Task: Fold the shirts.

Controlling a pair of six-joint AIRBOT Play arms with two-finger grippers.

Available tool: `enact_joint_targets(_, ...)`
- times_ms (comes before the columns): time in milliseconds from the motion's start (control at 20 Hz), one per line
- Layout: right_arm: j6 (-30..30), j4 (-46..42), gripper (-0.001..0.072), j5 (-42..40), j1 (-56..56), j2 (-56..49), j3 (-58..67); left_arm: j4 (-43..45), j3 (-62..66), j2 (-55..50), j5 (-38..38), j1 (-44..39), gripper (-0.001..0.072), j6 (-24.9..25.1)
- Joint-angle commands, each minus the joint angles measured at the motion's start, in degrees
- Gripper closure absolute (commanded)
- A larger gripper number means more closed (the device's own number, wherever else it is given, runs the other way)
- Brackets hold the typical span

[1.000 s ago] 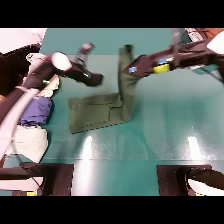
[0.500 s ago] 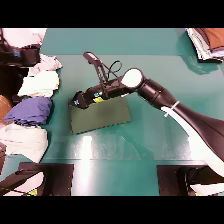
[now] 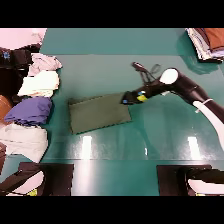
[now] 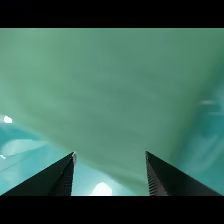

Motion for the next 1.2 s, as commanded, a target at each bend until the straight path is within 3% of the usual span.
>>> enact_joint_targets(0,0.9,1.8,0.015,0.9,-9.9,-0.3,-7.8,-2.9,0.0,0.0,-0.1,-0.7,0.0684,0.0)
enact_joint_targets(150,-4.8,12.6,0.0151,2.0,-10.4,-7.6,-5.7,-3.8,0.0,0.0,0.7,-1.4,0.0684,0.0)
enact_joint_targets(450,-5.2,18.9,0.0161,5.2,-1.7,-21.4,8.3,-5.6,0.0,0.0,0.9,-1.7,0.0684,0.0)
enact_joint_targets(600,-6.8,21.3,0.0427,4.8,1.6,-25.2,14.5,-7.5,0.0,0.0,0.8,-1.7,0.0685,0.0)
enact_joint_targets(700,-9.1,21.2,0.0665,4.7,3.2,-26.3,17.1,-8.0,0.0,0.0,0.4,-1.7,0.0686,0.1)
enact_joint_targets(750,-10.2,21.0,0.0698,4.2,3.6,-26.3,17.6,-8.0,0.0,0.0,0.0,-1.7,0.0686,0.0)
enact_joint_targets(900,-9.4,17.4,0.0699,3.3,1.8,-23.4,17.7,-6.1,0.0,0.1,-0.5,-4.0,0.0687,0.0)
enact_joint_targets(1150,-6.8,10.6,0.0699,1.6,-12.9,-10.1,10.7,-5.0,0.0,0.0,1.7,-13.3,0.0686,-0.1)
